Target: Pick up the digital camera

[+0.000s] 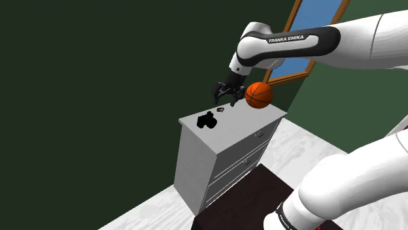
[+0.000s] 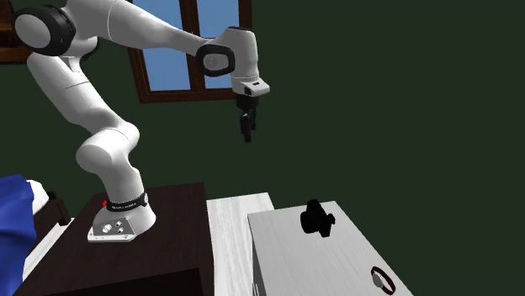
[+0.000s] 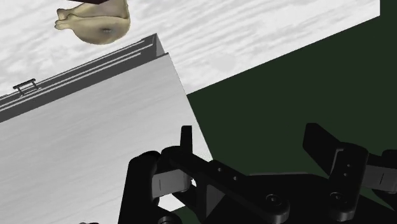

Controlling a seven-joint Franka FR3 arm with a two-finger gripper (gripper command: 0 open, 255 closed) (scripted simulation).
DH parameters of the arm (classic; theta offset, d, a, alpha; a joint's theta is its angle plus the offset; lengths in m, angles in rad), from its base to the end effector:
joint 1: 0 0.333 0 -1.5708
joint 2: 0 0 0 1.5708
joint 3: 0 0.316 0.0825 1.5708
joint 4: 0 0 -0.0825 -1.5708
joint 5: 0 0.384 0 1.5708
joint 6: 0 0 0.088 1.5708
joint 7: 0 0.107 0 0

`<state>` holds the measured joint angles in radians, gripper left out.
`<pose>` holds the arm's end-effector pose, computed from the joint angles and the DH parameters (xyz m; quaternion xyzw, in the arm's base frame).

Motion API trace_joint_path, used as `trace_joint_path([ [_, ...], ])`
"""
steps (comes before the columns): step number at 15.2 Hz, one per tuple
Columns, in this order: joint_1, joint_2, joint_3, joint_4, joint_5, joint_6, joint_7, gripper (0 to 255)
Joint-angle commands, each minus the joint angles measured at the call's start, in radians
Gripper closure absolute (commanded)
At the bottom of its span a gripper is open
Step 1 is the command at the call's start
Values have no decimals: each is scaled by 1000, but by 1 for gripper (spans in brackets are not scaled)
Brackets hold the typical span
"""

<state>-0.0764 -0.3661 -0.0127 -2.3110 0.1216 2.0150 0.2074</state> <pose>0.4458 -0.0330 0.4939 -0.9830 0.1709 -0.0314 0.0600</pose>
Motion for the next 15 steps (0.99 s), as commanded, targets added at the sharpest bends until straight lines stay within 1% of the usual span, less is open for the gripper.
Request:
trace_joint_path([
  [1, -12, 67, -5, 18, 3, 57, 22, 0],
  [8, -44, 302, -26, 118, 22, 215, 100, 0],
  [15, -74, 538, -56, 264, 55, 326, 167, 0],
])
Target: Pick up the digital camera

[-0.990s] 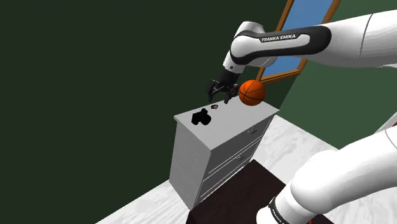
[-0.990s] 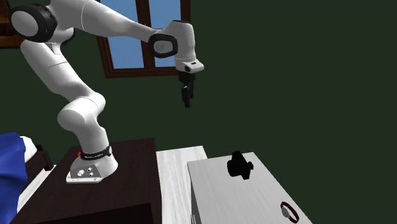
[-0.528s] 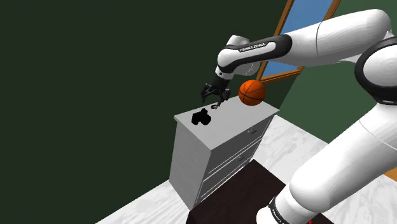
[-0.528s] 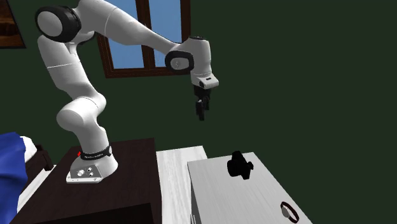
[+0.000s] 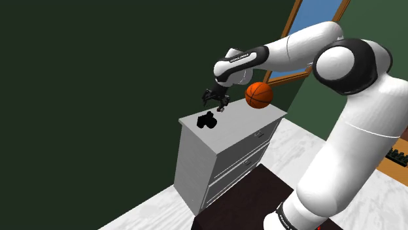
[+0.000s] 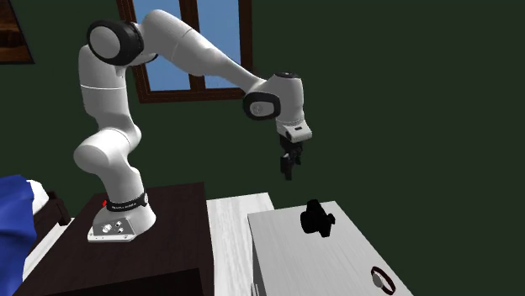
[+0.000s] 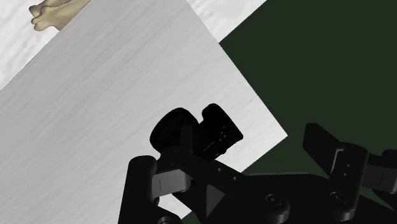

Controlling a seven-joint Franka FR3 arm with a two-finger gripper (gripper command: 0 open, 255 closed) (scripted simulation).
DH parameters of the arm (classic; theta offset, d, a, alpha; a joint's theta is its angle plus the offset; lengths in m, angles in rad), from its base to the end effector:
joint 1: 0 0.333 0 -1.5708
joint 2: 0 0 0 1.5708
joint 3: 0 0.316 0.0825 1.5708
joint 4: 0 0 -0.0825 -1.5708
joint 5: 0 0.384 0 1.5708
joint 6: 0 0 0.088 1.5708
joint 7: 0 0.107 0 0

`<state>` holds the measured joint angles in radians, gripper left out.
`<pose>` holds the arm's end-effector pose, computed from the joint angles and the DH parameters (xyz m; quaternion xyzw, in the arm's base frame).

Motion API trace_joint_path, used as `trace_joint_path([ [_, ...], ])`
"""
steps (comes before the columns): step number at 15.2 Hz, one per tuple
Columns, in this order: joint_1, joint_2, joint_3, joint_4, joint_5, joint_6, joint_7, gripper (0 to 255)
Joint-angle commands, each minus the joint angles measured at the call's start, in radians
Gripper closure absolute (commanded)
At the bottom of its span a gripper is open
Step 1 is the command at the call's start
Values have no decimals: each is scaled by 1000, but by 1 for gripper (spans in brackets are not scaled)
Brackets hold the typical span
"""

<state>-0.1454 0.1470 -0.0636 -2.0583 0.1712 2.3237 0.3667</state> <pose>0.5743 -0.1179 0.3768 -0.9386 0.3343 -0.0543 0.0656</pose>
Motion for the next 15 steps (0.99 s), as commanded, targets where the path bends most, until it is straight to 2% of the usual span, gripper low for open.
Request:
trace_joint_path([
  [1, -10, 58, -10, 35, 12, 29, 17, 0],
  [12, -80, 428, -49, 357, 91, 101, 113, 0],
  [15, -85, 455, -46, 366, 98, 120, 111, 0],
])
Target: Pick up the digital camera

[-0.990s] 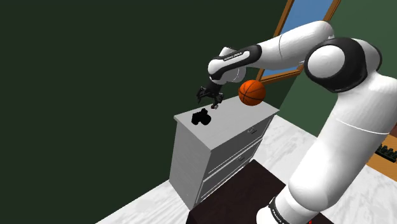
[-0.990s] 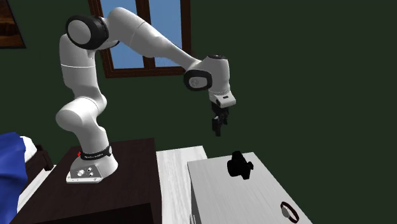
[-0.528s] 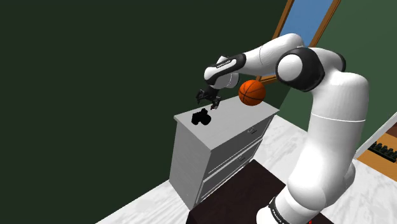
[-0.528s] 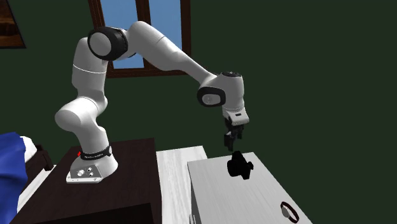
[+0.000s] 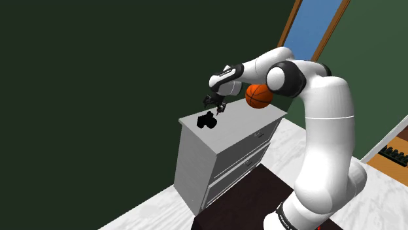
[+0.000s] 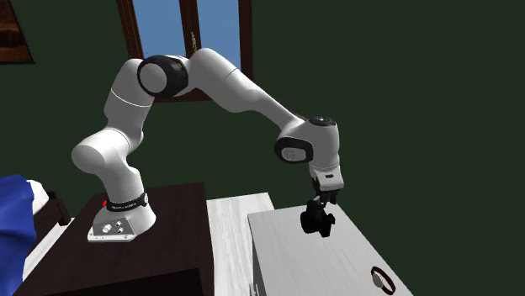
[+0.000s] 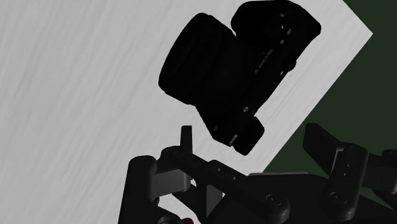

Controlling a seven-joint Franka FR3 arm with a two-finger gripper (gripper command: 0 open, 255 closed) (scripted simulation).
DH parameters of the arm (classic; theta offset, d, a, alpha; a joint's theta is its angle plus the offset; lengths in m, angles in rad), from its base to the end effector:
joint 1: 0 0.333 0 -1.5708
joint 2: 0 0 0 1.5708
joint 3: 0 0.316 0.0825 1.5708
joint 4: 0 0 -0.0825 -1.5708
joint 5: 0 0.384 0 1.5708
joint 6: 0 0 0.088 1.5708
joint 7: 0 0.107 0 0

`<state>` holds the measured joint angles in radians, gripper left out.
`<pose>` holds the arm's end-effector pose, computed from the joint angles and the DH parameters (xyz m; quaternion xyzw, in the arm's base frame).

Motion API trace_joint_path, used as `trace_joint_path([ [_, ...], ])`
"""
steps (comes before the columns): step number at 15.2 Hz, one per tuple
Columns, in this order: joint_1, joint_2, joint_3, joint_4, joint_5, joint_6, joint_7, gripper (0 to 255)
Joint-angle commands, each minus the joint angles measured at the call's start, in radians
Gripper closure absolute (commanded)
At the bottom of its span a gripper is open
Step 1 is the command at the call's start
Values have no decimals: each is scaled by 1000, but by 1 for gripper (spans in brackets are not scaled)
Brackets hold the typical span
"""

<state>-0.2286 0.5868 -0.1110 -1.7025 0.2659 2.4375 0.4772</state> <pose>0.6538 -0.2210 0.2691 -0.8771 0.4698 -0.0725 0.0687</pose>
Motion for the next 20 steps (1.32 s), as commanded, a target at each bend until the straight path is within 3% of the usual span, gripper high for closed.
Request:
trace_joint_path([
  [1, -3, 23, 3, 9, 5, 15, -2, 0],
  [7, -8, 64, 11, 9, 16, 55, -13, 0],
  [8, -8, 64, 11, 9, 16, 56, -13, 255],
  [20, -5, 37, 5, 8, 9, 29, -6, 255],
])
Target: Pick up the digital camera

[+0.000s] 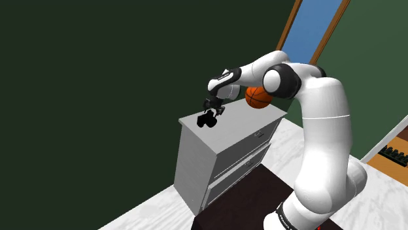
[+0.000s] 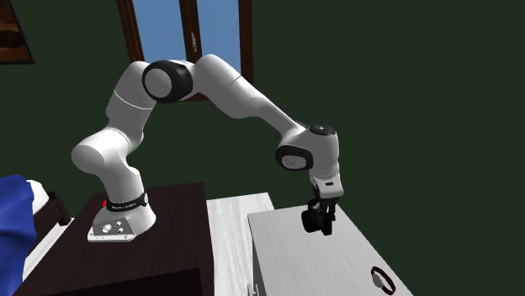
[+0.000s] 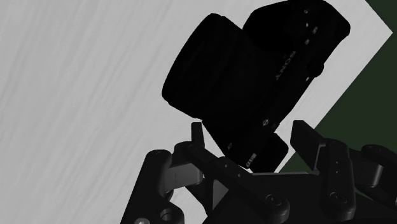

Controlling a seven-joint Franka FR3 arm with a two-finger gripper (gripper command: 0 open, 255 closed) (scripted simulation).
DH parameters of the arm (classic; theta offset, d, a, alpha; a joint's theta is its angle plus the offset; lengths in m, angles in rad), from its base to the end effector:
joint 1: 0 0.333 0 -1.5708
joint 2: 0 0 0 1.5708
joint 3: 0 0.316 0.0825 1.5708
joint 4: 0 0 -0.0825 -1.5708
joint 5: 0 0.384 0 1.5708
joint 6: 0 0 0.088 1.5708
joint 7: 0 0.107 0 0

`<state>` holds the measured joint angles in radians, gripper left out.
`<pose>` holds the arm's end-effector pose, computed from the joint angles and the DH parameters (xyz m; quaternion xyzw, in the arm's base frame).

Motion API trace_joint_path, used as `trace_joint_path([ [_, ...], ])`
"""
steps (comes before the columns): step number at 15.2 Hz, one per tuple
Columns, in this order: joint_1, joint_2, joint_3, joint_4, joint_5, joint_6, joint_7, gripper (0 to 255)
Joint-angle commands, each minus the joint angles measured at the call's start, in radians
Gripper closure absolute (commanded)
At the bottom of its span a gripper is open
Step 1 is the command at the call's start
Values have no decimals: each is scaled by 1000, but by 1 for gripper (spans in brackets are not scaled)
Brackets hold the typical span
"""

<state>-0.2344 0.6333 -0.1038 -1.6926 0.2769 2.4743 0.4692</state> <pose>0.6560 -0.2226 0.2449 -0.8762 0.4715 -0.0728 0.0687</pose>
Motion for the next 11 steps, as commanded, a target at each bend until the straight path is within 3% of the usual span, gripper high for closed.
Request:
trace_joint_path([
  [1, 2, -18, -3, -1, -4, -17, 5, 255],
  [11, 12, -97, -20, 15, -28, -111, 30, 255],
])
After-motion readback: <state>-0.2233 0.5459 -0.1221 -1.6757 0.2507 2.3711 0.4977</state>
